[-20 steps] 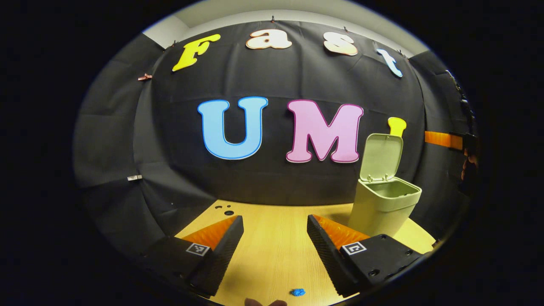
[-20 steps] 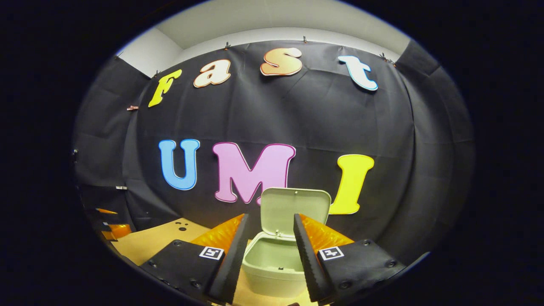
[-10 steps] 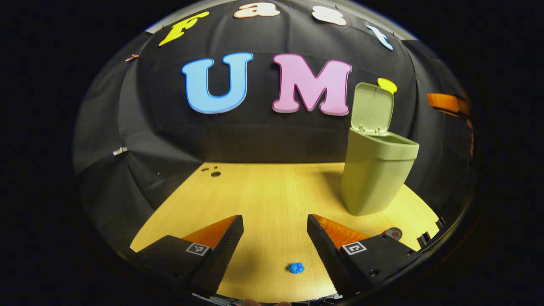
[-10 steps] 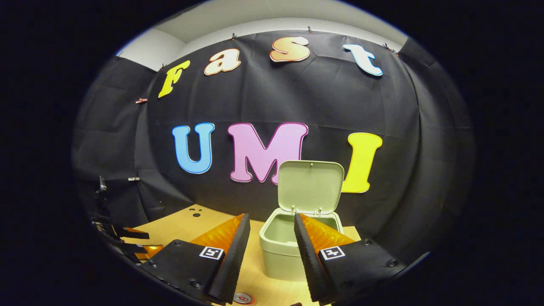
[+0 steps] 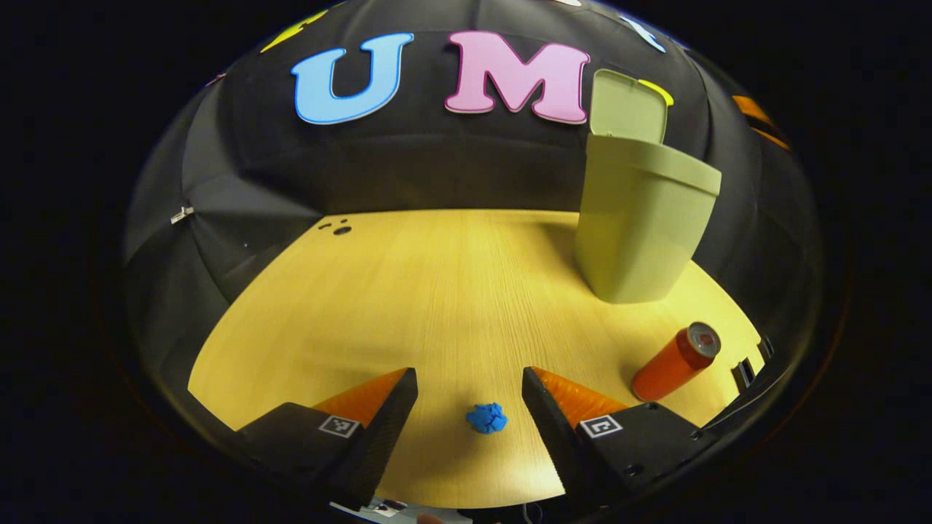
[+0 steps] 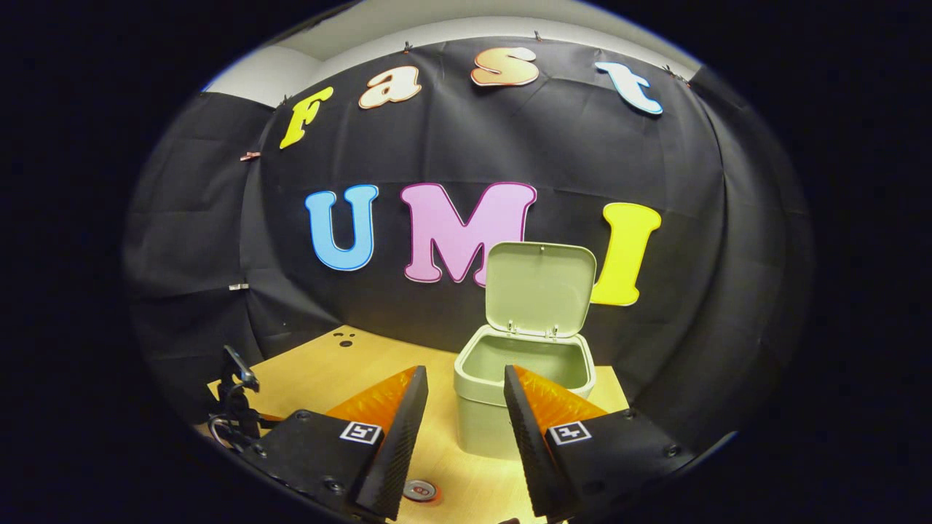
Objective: Press the lid of the desktop garbage bin to open it, pick up the crumpled paper on the desktop and throw it into the bin, then pick up the pop can on the desktop and drop it into the bin, and finally close the garbage bin lid.
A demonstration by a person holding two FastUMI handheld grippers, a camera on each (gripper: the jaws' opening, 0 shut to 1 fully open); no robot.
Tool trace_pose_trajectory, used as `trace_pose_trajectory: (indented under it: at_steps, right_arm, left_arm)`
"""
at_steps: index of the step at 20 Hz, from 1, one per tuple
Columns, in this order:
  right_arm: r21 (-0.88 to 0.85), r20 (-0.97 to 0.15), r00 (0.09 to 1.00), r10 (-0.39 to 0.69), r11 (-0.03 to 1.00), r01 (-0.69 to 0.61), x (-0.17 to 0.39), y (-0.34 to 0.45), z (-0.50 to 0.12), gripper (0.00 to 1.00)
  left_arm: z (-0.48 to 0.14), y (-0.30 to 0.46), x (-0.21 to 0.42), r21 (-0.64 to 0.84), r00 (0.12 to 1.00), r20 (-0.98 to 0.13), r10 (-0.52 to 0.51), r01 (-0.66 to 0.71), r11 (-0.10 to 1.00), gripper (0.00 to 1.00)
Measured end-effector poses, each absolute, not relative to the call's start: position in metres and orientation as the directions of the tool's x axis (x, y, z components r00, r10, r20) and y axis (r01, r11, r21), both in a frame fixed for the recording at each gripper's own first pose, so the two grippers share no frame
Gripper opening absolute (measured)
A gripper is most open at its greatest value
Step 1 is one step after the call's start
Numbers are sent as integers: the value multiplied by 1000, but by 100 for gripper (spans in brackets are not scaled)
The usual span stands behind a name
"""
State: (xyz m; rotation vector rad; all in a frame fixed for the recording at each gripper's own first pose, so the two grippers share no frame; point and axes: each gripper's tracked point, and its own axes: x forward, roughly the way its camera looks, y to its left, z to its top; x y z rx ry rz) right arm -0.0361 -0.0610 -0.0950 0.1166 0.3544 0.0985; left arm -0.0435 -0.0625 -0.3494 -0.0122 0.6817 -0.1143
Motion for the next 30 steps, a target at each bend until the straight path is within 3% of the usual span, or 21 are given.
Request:
trace_pose_trajectory:
  at_steps: [6,9,14,21,25,30]
  right_arm:
    - [121,-387,916,103,991,-61,-46,-70,-108,68]
    - [119,-400,912,93,992,-49,-48,-74,-112,68]
    - [117,-415,906,83,992,-37,-49,-80,-118,68]
    - [120,-435,896,94,992,-46,-50,-75,-128,68]
    - [117,-448,887,109,991,-63,-52,-69,-135,68]
    - [147,-469,873,134,986,-73,-54,-61,-148,68]
  left_arm:
    - [-392,-73,-46,-38,714,-689,-124,135,990,85]
    - [-405,-73,-45,-48,692,-710,-127,133,990,72]
    - [-426,-73,-49,-28,653,-748,-121,151,988,65]
    - [-427,-79,-47,-4,659,-740,-133,194,981,40]
    - [-414,-77,-43,-31,662,-735,-150,187,982,38]
    - [-349,-69,-17,-7,739,-659,-139,178,984,38]
